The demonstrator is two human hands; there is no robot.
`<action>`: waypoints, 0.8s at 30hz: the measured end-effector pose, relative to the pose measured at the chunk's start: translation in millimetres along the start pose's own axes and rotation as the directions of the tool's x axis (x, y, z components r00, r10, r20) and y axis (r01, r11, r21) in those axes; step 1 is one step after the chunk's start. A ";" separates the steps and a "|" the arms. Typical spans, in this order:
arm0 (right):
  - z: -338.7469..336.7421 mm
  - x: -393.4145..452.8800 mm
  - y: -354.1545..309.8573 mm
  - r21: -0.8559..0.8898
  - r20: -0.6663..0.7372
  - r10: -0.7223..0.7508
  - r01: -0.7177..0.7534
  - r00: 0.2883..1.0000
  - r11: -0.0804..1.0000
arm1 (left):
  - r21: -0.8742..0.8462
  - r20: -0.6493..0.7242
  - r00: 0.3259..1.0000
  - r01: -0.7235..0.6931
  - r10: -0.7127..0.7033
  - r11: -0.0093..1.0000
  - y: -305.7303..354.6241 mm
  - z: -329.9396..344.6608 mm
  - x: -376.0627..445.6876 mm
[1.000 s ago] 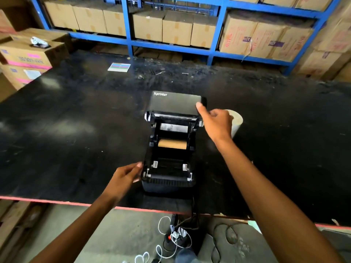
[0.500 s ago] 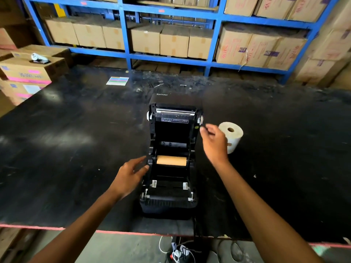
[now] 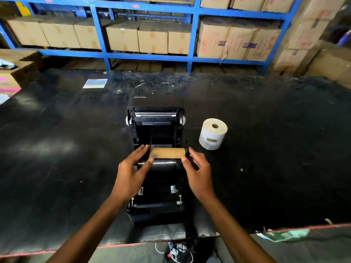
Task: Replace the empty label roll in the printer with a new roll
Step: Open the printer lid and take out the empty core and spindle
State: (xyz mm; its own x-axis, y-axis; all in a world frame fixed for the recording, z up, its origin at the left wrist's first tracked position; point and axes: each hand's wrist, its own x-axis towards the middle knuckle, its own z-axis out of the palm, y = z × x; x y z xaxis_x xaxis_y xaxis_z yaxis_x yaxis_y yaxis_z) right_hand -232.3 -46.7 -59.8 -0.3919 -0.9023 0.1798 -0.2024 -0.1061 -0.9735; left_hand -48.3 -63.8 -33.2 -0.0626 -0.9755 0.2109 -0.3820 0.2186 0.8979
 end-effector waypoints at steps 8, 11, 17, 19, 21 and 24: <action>-83.0 35.4 25.4 0.268 -0.190 0.227 -0.172 0.955 0.948 | -0.143 0.063 0.996 0.069 -0.061 0.987 25.3 90.6 17.1; -139.8 53.7 43.1 0.336 -0.350 0.339 -0.221 0.873 0.916 | -0.011 0.031 0.999 0.025 -0.024 1.000 28.1 135.4 39.4; -215.1 73.0 78.6 0.247 -0.327 0.421 -0.353 0.846 0.902 | 0.510 0.459 0.887 -0.308 0.048 0.803 9.9 226.2 64.7; -222.6 74.4 87.5 0.235 -0.293 0.430 -0.372 0.854 0.898 | 0.601 0.494 0.870 -0.338 -0.004 0.724 -1.2 247.5 70.0; -226.9 76.4 95.5 0.222 -0.258 0.442 -0.393 0.859 0.893 | 0.660 0.510 0.859 -0.355 -0.047 0.662 -16.3 259.8 72.7; -231.4 82.3 108.0 0.187 -0.214 0.444 -0.410 0.870 0.893 | 0.576 0.481 0.875 -0.270 -0.053 0.772 -34.1 269.7 72.7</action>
State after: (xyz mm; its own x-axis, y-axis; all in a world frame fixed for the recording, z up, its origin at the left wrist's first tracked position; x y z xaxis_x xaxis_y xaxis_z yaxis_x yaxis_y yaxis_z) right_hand -494.1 -35.7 -117.5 -0.6232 -0.7425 -0.2455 0.1474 0.1967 -0.9693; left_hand -288.5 -148.8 -152.6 -0.4780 -0.8770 -0.0490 -0.8090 0.4178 0.4136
